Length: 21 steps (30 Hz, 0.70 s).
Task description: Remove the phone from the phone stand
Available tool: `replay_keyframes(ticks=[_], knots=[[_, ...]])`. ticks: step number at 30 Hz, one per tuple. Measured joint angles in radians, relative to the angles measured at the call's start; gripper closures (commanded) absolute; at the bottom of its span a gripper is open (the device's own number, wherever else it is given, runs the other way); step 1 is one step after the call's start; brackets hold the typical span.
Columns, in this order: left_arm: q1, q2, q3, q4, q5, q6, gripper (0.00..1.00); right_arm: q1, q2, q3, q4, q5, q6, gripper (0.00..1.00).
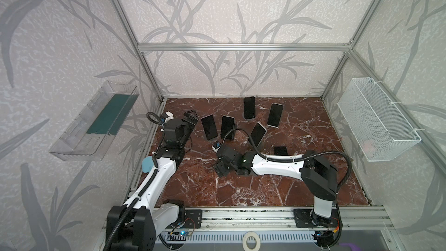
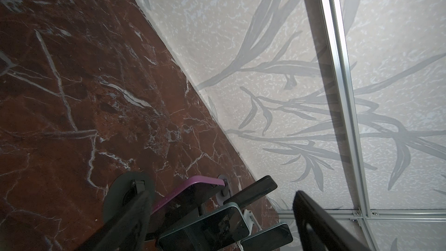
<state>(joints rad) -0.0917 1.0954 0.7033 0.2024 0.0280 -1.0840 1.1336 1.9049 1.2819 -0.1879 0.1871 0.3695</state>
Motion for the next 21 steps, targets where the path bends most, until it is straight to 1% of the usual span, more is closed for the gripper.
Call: replay_keyframes(ticks=[3, 8, 9, 13, 21], knots=[[0.0, 0.0, 0.0, 0.0, 0.0, 0.0, 0.08, 0.0, 0.013, 0.002, -0.005, 0.024, 0.006, 0.23], [0.0, -0.001, 0.0, 0.0, 0.0, 0.0, 0.08, 0.0, 0.013, 0.0, 0.005, 0.029, 0.004, 0.4], [0.0, -0.002, 0.0, 0.0, 0.0, 0.0, 0.08, 0.0, 0.011, -0.003, 0.008, 0.028, 0.003, 0.41], [0.0, -0.003, 0.0, 0.0, 0.001, 0.0, 0.08, 0.0, -0.009, -0.025, 0.026, 0.017, -0.001, 0.45], [0.0, -0.003, 0.0, 0.001, 0.005, -0.001, 0.09, 0.0, -0.053, -0.034, 0.03, 0.012, -0.006, 0.47]])
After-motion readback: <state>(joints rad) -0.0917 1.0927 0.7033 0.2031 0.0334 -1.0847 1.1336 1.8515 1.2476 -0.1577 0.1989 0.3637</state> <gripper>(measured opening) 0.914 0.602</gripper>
